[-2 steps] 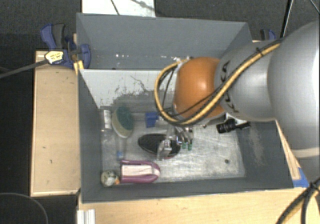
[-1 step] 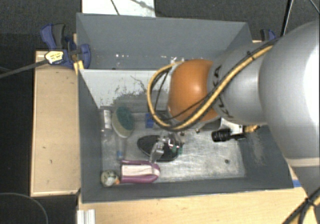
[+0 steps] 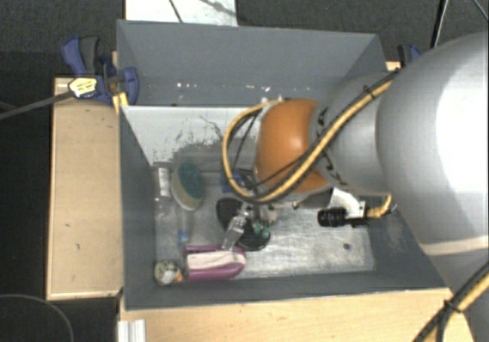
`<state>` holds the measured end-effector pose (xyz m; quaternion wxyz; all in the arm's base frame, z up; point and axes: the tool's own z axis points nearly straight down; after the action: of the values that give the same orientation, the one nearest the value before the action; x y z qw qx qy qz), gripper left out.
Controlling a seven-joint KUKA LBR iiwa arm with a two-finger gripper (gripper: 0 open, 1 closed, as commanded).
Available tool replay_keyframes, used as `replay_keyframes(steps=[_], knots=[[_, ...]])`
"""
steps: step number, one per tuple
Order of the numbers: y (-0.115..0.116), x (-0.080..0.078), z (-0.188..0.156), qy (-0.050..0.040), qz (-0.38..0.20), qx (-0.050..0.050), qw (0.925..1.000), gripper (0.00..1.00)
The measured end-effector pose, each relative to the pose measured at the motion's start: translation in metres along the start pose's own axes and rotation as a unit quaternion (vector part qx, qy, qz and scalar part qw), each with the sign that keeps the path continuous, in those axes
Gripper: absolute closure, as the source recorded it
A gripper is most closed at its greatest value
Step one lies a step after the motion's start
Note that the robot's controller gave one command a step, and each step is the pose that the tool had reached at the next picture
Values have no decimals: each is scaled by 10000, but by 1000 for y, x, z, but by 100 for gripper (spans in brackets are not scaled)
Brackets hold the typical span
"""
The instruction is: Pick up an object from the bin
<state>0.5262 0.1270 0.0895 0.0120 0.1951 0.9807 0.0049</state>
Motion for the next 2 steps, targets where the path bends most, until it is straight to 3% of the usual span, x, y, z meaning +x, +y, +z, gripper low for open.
replay_keyframes(steps=[1,2], knots=[[-17,-17,16,57,466,28,9989,0],[-17,-18,16,46,481,24,9988,100]])
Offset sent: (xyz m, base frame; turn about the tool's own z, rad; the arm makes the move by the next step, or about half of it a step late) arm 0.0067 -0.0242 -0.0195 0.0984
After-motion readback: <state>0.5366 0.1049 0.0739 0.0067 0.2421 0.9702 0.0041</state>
